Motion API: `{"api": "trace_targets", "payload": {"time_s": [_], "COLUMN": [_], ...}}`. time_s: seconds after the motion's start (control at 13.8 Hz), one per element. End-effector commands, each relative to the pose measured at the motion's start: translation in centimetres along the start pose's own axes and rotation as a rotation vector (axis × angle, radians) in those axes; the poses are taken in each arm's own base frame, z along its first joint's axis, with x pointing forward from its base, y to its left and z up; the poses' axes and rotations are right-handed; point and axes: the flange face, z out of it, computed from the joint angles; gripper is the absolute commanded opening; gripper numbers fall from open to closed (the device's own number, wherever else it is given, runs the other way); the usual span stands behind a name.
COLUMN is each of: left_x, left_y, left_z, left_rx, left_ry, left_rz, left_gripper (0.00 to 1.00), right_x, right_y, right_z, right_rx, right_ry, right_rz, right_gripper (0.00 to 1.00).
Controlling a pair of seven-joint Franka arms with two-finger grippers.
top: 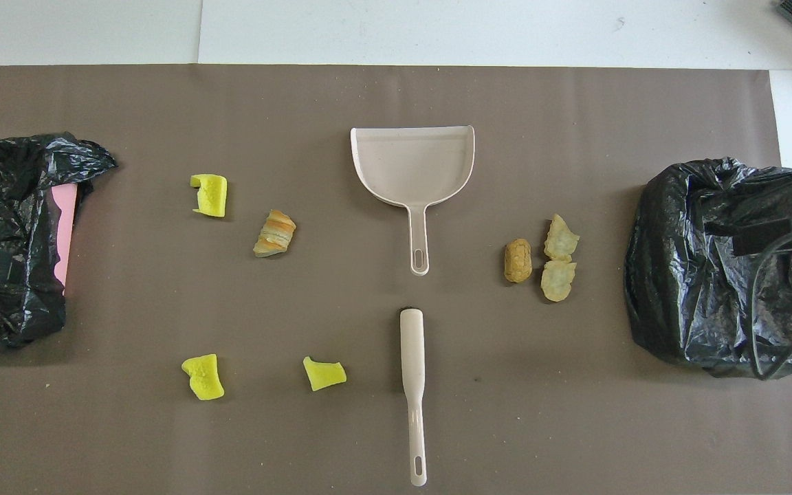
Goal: Sweep and dump trash in bin
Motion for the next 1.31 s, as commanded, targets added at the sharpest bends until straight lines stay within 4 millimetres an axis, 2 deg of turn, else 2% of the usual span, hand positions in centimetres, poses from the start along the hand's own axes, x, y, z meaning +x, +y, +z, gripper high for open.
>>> {"api": "trace_targets", "payload": {"time_s": [0.0, 0.22, 0.36, 0.8, 1.09, 1.24], "left_x": [-1.2, -2.9, -3.5, -8.2, -11.3, -12.7], "left_y": [1.5, 5.0, 8.7, 19.5, 27.4, 30.6], "left_z": [0.5, 1.9, 3.7, 9.6, 16.0, 18.4], "left_rx": [0.007, 0.017, 0.016, 0.008, 0.016, -0.008], "left_ry": [-0.006, -0.032, -0.039, -0.046, -0.033, -0.025], "left_rz": [0.023, 0.071, 0.038, 0.068, 0.038, 0.024], "left_gripper": [1.0, 1.0, 1.0, 1.0, 1.0, 1.0], "right_x": [-0.4, -0.4, -0.4, -0.5, -0.5, -0.6], "right_y": [0.0, 0.0, 0.0, 0.0, -0.1, 0.0], "right_z": [0.2, 0.3, 0.3, 0.6, 0.8, 0.7], "right_rx": [0.017, 0.017, 0.017, 0.017, 0.018, 0.018], "right_ry": [0.012, 0.012, 0.012, 0.004, -0.002, 0.0], "right_rz": [-0.023, -0.024, -0.024, -0.026, -0.027, -0.026], "right_gripper": [1.0, 1.0, 1.0, 1.0, 1.0, 1.0]}}
